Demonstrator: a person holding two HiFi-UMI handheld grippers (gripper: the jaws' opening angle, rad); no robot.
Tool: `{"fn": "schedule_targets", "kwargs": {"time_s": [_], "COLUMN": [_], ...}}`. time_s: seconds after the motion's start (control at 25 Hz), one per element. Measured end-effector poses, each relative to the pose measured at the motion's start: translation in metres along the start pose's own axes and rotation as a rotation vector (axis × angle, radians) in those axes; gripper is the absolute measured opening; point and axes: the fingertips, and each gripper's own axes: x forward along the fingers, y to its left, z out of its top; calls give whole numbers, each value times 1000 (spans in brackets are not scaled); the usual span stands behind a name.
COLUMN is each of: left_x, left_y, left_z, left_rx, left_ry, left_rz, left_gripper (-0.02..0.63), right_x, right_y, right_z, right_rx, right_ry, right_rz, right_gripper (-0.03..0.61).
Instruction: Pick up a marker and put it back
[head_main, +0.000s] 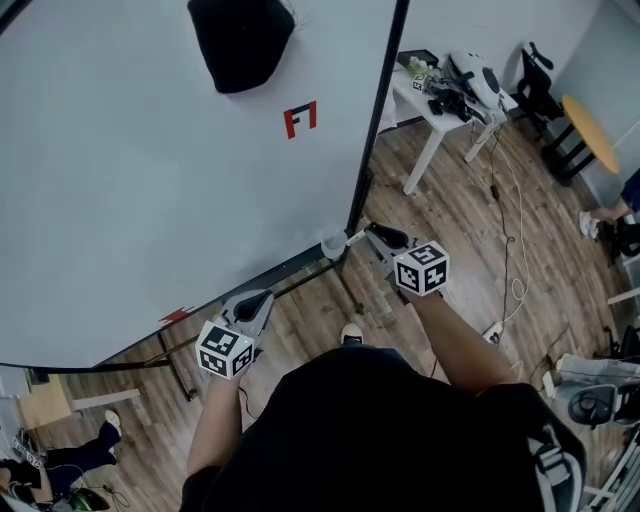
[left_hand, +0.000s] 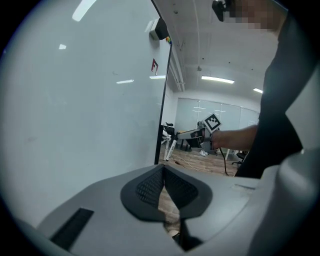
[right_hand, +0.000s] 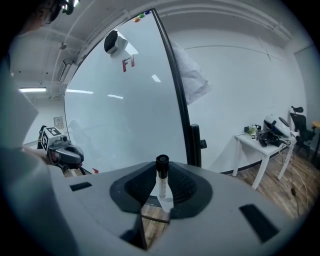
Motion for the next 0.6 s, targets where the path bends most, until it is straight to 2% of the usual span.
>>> {"fn": "schedule_targets", "kwargs": {"time_s": [0.6], "left_x": [-7], "left_y": [-20], "left_z": [-4], "left_rx": [47], "left_ry": [3], "left_rz": [-69], "left_gripper": [12], "right_x": [-55], "right_y": [4], "right_z": [-20], "right_rx": [55], "right_ry": [-45], "right_rz": [-95], "right_gripper": [69]}}
